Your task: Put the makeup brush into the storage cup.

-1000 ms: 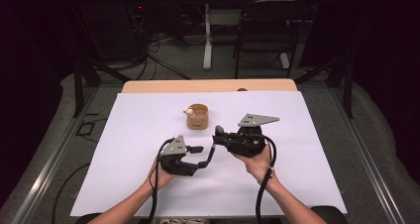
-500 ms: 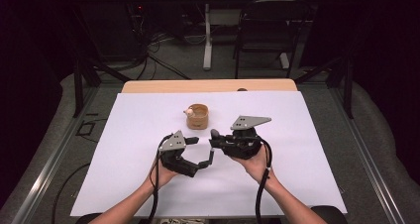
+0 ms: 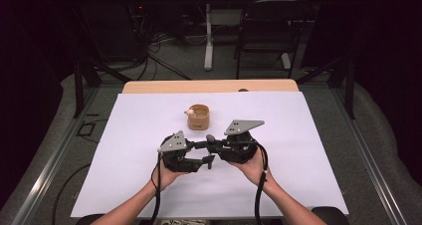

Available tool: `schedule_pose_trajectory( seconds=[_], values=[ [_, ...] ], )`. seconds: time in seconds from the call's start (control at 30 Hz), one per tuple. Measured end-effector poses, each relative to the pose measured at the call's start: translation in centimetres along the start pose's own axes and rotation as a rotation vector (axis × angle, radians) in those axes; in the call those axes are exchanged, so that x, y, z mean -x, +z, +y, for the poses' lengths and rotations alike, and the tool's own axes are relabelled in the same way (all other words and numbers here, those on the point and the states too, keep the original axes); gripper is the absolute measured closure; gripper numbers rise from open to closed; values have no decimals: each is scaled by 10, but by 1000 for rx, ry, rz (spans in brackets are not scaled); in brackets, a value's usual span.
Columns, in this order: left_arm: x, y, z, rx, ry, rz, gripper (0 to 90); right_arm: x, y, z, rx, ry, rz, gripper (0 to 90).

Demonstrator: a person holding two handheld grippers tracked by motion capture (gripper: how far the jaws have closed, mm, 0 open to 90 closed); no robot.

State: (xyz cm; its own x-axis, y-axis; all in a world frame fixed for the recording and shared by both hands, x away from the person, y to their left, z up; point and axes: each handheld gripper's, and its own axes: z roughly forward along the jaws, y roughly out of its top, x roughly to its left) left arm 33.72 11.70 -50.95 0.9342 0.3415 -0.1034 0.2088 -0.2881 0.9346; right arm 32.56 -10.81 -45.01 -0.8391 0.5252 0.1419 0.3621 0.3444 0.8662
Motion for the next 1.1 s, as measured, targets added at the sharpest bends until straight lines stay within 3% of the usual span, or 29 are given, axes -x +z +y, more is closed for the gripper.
schedule_pose_trajectory(
  seconds=[0.23, 0.57, 0.73, 0.8, 0.87, 0.9, 1.07, 1.1],
  values=[
    [1, 1, -2, 1, -5, -29, 620, 0, 2, -2, -8, -9, 3, 783],
    [2, 3, -4, 7, 7, -54, 768, -2, 4, -3, -19, -25, 8, 783],
    [1, 2, -4, 15, -4, -50, 776, -1, 4, -5, -4, -15, 5, 767],
    [0, 1, -4, 10, 1, -50, 776, -1, 4, -4, 1, -23, 6, 666],
    [0, 1, -4, 10, 1, -50, 777, -1, 3, -4, -7, -30, 8, 666],
    [0, 1, -4, 10, 1, -50, 777, -1, 3, -4, -7, -30, 8, 599],
    [-5, -3, -3, 23, -7, -32, 777, -1, 3, -4, -7, -30, 8, 599],
    [-5, -3, -3, 23, -7, -32, 777, 1, -7, -8, 20, -47, -4, 599]
  ],
)
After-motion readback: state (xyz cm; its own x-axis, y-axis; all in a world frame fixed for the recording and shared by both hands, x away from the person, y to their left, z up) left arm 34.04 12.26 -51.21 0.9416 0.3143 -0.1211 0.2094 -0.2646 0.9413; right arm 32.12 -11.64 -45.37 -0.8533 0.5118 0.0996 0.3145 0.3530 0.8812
